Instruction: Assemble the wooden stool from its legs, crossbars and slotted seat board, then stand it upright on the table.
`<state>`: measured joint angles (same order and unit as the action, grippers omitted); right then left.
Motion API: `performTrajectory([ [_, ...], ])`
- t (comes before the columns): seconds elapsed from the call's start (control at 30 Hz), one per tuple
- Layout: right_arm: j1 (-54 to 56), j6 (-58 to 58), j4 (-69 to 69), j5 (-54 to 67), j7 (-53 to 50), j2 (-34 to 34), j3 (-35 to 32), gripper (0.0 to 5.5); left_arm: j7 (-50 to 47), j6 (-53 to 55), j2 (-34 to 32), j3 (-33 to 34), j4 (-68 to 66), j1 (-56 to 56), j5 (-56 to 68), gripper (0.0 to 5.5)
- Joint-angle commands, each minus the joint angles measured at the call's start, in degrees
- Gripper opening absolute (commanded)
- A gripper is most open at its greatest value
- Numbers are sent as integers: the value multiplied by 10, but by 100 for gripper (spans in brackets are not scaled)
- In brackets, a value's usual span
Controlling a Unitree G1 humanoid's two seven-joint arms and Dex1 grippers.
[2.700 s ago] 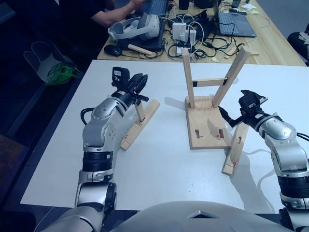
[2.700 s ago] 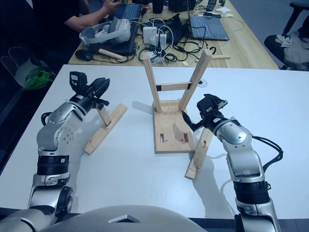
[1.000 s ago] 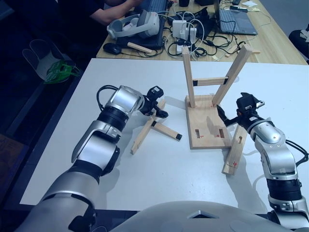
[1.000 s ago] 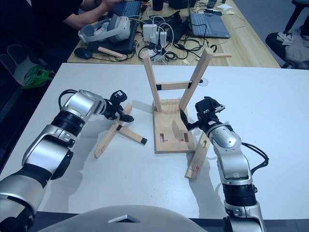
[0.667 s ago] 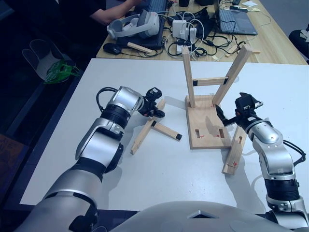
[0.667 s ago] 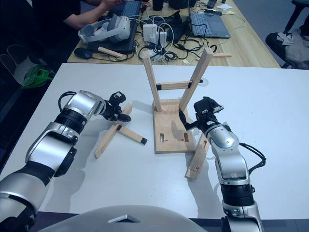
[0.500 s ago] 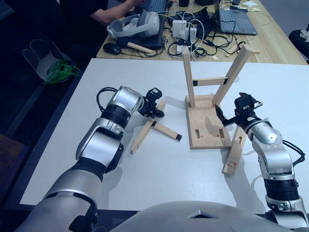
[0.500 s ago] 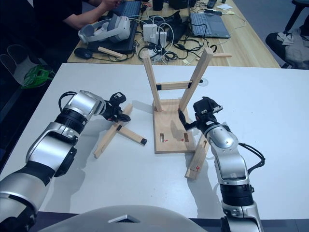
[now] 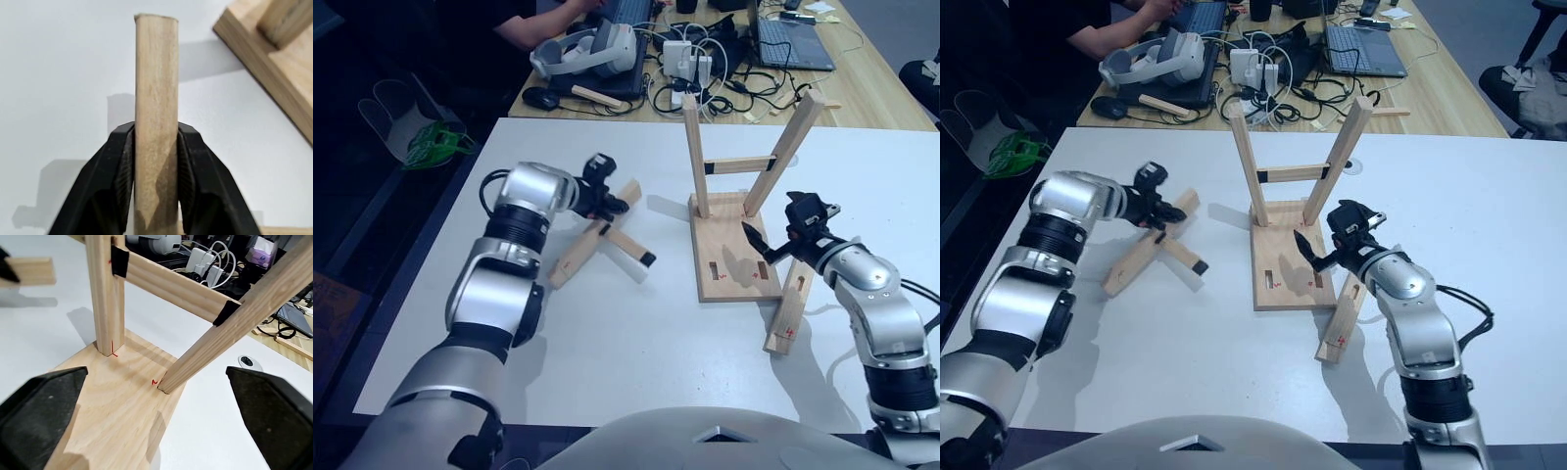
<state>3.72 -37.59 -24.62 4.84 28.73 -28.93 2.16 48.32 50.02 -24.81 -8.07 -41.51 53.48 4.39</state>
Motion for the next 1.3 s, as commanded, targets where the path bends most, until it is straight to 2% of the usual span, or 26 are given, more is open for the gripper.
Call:
performTrajectory([
  [0.03,29,-67,-60,61,61,-37,-5,502,-73,24,-28,115,70,27,45,103],
  [0.1,34,-108,-102,122,111,-52,5,463,-144,33,-6,215,142,24,92,103],
  [0.2,77,-153,-114,179,162,-60,48,413,-258,69,71,335,319,-23,158,103],
  [0.3,134,-168,-81,204,176,-39,77,361,-339,61,154,392,450,-68,212,103],
  [0.37,188,-161,-28,208,167,9,100,335,-376,32,206,414,511,-88,250,103],
  [0.47,254,-159,44,219,145,91,121,287,-403,4,252,412,557,-113,292,103],
  [0.6,297,-139,126,210,110,172,135,208,-433,-12,275,392,576,-127,326,103],
  [0.7,341,-50,212,177,53,232,108,152,-454,-13,282,376,582,-133,346,103],
  [0.87,387,43,332,131,5,265,85,64,-480,-9,276,365,595,-144,386,103],
  [1.0,402,74,389,111,-5,271,81,0,-492,-15,263,361,596,-156,403,103],
  [1.1,404,82,412,100,-4,261,75,0,-500,-20,258,357,598,-161,415,103],
  [1.2,363,31,358,114,80,201,104,0,-515,-50,262,357,597,-162,410,103],
  [1.3,284,-44,237,148,181,93,134,0,-536,-110,265,358,582,-160,377,103],
])
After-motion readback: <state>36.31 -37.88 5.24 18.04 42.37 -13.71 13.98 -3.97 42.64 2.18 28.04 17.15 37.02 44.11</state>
